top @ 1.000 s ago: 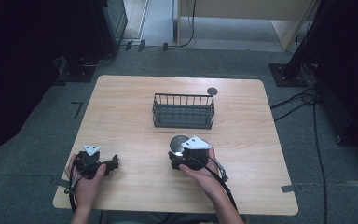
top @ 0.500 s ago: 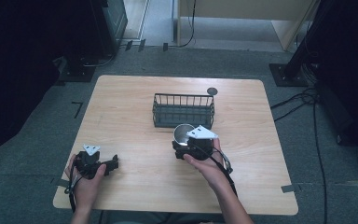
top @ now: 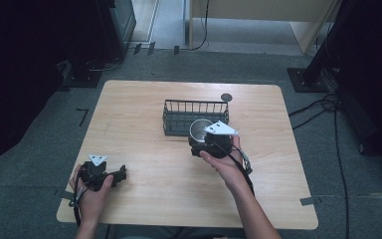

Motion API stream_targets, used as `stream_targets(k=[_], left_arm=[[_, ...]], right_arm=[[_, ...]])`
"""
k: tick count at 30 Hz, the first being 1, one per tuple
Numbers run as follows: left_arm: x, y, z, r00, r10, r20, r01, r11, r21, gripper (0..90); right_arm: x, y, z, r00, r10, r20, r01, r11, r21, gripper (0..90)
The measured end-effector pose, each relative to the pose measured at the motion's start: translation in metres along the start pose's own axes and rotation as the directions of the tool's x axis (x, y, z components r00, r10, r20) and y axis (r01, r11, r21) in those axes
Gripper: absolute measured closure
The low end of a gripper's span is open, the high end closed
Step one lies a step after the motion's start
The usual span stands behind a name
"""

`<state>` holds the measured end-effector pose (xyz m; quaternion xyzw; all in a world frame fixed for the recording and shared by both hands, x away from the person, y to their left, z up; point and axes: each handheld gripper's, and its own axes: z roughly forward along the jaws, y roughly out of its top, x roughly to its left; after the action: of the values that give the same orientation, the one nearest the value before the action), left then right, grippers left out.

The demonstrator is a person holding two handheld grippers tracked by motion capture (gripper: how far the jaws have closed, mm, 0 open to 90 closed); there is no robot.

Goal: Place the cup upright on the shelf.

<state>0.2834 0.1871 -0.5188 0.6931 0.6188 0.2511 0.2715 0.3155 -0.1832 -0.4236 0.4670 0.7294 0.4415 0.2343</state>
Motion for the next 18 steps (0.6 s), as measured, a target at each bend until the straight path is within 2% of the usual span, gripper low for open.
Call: stream_targets(k=[6,18], left_arm=[[0.0,0.0,0.0,1.0,-0.001,0.0,0.001,1.0,0.0,0.0],[0.0,0.0,0.0,1.0,0.0,0.001,0.0,1.0,0.001,0.0]], right_arm=[[-0.009,0.014,0.003,0.9997,0.014,0.019,-0.013,0.999,-0.029,17.9],[-0.021,0.037,0.01,0.9984,0.009,0.055,-0.006,0.998,-0.062,17.9]])
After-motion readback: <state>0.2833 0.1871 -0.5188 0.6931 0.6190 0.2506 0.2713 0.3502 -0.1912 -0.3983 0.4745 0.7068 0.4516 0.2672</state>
